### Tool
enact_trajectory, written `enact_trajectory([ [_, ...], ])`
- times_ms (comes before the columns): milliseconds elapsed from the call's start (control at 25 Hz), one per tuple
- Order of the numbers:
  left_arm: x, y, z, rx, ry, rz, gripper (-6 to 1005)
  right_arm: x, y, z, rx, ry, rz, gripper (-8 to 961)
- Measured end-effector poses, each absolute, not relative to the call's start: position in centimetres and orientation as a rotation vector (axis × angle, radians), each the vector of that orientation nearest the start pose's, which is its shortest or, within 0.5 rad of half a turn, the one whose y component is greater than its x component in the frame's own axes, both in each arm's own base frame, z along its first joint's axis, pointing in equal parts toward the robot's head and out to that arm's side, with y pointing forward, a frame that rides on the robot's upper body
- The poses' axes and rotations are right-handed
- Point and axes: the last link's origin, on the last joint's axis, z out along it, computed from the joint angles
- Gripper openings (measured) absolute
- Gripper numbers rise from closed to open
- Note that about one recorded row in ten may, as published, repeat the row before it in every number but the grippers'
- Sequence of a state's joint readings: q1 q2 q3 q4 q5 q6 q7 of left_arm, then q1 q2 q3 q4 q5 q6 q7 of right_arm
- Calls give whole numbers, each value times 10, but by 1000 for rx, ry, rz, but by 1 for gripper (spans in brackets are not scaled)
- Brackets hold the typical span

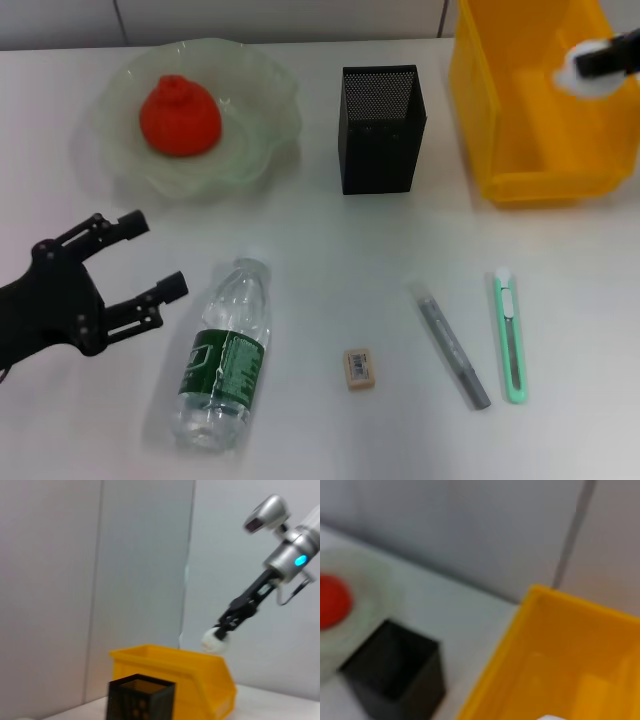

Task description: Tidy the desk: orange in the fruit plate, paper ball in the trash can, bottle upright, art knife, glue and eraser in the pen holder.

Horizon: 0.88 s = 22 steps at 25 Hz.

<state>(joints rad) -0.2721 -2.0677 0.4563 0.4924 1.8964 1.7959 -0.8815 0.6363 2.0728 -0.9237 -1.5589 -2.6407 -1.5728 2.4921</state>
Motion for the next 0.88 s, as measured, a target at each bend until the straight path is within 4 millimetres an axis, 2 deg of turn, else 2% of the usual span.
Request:
enact_trajectory([
  [40, -316, 235, 17, -2476, -426, -1005, 837, 190, 398, 119, -2205, 935, -43, 420],
  [80, -315, 237, 17, -2485, -440, -1012, 837, 190, 398, 119, -2205, 935, -43, 420],
  [120, -312, 239, 17, -2500, -471, -1024, 837, 205, 409, 112, -2166, 928, -13, 421],
  [200, -310, 242, 18, -2508, -489, -1029, 837, 212, 414, 106, -2157, 928, -3, 423],
  [240, -308, 245, 19, -2518, -509, -1034, 837, 222, 419, 95, -2158, 937, 25, 424],
  [400, -305, 248, 23, -2520, -518, -1041, 837, 228, 418, 84, -2191, 938, 137, 570],
  [440, -305, 248, 23, -2520, -518, -1041, 837, 228, 408, 81, -2236, 915, 280, 606],
  [480, -305, 248, 23, -2520, -518, -1041, 837, 228, 408, 81, -2236, 915, 280, 631],
  [560, -296, 261, 36, -2523, -565, -1051, 836, 226, 395, 80, -2288, 866, 414, 682],
  [600, -294, 263, 38, -2527, -568, -1051, 836, 225, 384, 79, -2337, 807, 495, 707],
  [640, -284, 271, 44, -2545, -572, -1059, 836, 226, 362, 74, -2425, 695, 633, 733],
  [680, -284, 271, 44, -2545, -572, -1059, 836, 226, 362, 74, -2425, 695, 633, 758],
  [800, -272, 279, 45, -2573, -569, -1042, 836, 237, 332, 58, -2539, 583, 740, 834],
  [840, -258, 289, 43, -2594, -574, -959, 836, 248, 316, 45, -2599, 526, 766, 837],
  [880, -254, 291, 42, -2598, -574, -936, 836, 248, 316, 45, -2599, 526, 766, 840],
])
